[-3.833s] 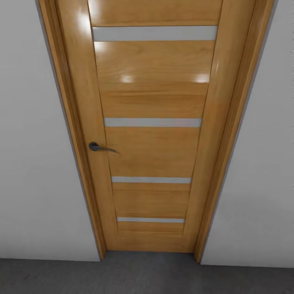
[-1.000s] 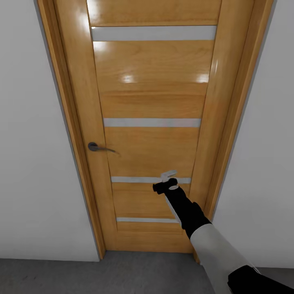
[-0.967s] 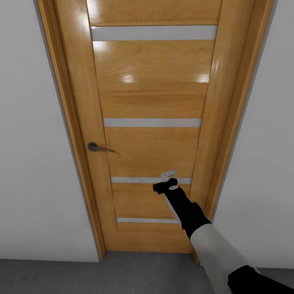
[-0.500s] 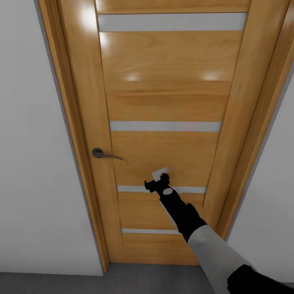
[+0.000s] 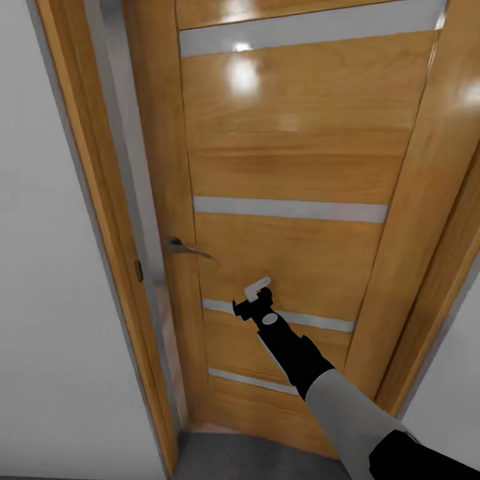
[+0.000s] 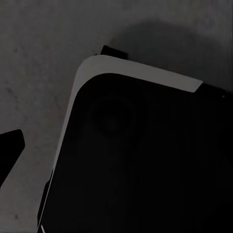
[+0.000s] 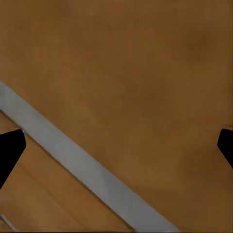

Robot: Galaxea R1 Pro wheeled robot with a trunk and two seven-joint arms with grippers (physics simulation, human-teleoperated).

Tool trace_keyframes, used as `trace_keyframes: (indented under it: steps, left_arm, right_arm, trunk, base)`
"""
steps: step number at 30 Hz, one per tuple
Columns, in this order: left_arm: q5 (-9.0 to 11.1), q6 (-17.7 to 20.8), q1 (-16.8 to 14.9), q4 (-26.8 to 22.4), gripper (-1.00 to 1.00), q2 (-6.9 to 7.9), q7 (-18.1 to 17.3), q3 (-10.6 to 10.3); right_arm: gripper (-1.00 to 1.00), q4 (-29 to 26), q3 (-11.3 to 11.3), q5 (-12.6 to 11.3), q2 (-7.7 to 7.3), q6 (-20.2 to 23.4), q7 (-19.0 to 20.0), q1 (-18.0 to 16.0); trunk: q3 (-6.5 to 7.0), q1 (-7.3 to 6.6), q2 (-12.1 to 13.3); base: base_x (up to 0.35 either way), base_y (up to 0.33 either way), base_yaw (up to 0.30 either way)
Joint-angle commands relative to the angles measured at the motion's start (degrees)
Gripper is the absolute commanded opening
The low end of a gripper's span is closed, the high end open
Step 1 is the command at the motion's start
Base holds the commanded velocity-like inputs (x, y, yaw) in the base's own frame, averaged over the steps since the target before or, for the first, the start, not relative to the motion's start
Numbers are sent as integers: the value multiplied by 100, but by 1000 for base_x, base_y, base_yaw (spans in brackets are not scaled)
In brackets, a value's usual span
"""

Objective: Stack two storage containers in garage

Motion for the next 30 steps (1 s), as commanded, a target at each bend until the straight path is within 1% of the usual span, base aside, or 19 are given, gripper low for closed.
trace_keyframes:
  steps: [1, 4, 6, 7, 13, 15, 18, 20, 22, 25, 28, 30]
  left_arm:
    - [27, 0, 2, -9, 100, -2, -1, 15]
    - [25, 1, 2, -6, 100, -1, -1, 15]
    - [24, 1, 2, -5, 100, 0, -1, 15]
    - [26, 1, 2, -5, 100, 2, -2, 15]
    - [24, 1, 2, -7, 100, -2, -2, 15]
    - [32, 1, 2, -4, 100, -5, -2, 15]
    - [38, 1, 2, -4, 100, -6, -2, 15]
    - [38, 1, 2, -6, 100, -6, -2, 15]
    - [35, 1, 2, -5, 100, -6, -2, 15]
    - [36, 1, 2, -8, 100, -6, -2, 15]
    - [30, 1, 2, -6, 100, -6, -2, 15]
    - [26, -10, 2, -6, 100, -4, -2, 17]
  right_arm:
    - [100, 47, -11, 66, 0, 40, -45, -2]
    - [100, 258, -90, 73, 0, 35, -70, -6]
    - [100, 503, -266, 88, 0, -23, -119, -8]
    - [100, 721, -402, 106, 0, -166, -253, -9]
    - [100, 786, -431, 110, 0, -201, -464, -11]
    - [100, 849, -436, 110, 0, -210, -604, -18]
    - [100, 1126, -439, 102, 0, -322, -716, -197]
    - [100, 1543, -438, 95, 0, -551, -774, -389]
    - [100, 1759, -438, 93, 0, -731, -813, -460]
    - [100, 1834, -446, 87, 0, -797, -832, -485]
    - [100, 1777, -457, 84, 0, -837, -1060, -498]
    - [100, 1789, -443, 91, 0, -815, -1216, -500]
  trunk:
    - [-6, 4, -1]
    - [-6, 4, -1]
    - [-6, 4, -1]
    - [-6, 4, -1]
    - [-6, 4, -1]
    - [-6, 4, -1]
    - [-6, 4, -1]
    - [-6, 4, -1]
    - [-6, 4, -1]
    - [-6, 4, -1]
    - [-6, 4, -1]
    - [-6, 4, -1]
  base:
    - [312, -81, 0]
    - [305, -109, 0]
    - [300, -129, 0]
    - [301, -87, 0]
    - [308, -25, 0]
    - [311, -4, 0]
    - [312, -1, 0]
    - [313, 0, 0]
    - [315, 0, 0]
    - [316, 0, 0]
    - [307, 0, 0]
    - [122, 0, 0]
